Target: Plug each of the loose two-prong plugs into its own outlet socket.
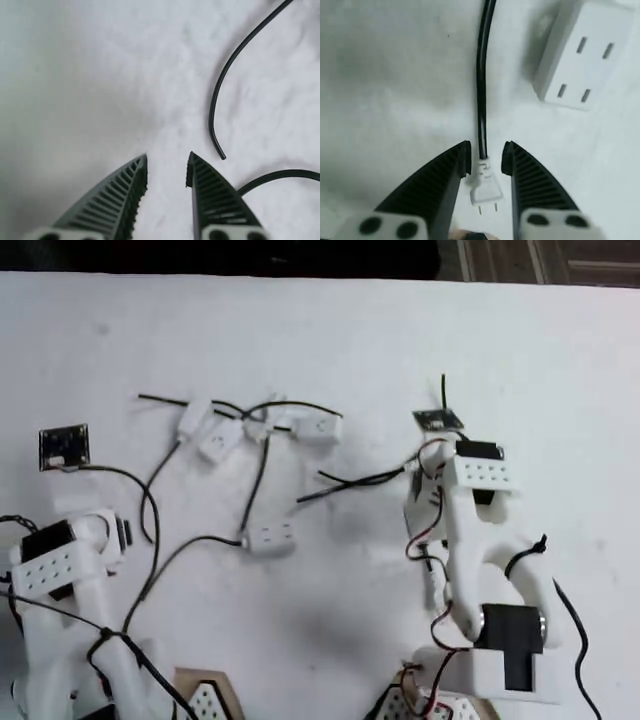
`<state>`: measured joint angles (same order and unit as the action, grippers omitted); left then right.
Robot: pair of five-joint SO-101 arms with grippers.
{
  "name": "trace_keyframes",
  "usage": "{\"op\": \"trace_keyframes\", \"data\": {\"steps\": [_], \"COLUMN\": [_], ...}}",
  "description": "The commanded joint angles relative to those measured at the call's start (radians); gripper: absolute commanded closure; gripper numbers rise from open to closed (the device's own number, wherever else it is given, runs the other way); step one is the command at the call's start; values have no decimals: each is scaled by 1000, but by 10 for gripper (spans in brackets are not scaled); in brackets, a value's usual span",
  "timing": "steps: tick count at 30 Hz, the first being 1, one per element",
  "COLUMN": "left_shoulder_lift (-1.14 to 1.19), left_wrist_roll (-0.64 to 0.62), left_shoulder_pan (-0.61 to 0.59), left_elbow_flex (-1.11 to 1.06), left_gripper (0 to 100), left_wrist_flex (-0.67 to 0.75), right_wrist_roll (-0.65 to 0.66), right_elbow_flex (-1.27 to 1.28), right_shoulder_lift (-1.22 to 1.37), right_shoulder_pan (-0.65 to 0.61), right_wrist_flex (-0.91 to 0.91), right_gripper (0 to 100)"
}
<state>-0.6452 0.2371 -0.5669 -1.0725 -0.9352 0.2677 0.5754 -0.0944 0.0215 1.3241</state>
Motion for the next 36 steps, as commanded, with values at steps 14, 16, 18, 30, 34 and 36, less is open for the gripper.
{"op": "trace_keyframes", "data": {"steps": [14,16,18,30,34,36], "left_shoulder_lift": [-30,-30,-30,-30,-30,-30], "left_wrist_roll": [-8,-8,-8,-8,-8,-6], "left_shoulder_pan": [8,8,8,8,8,8], "left_elbow_flex": [6,6,6,6,6,6], "left_gripper": [857,857,857,857,857,857], "left_wrist_flex": [15,15,15,15,15,15], "right_wrist_roll": [230,230,230,227,230,233], "right_elbow_flex": [140,195,233,259,250,249], "right_shoulder_lift": [-5,-5,-5,-38,-154,-252], "right_shoulder_pan": [47,41,33,44,64,79], "right_wrist_flex": [-27,-87,-127,-91,21,70], "right_gripper": [882,882,882,982,980,980]}}
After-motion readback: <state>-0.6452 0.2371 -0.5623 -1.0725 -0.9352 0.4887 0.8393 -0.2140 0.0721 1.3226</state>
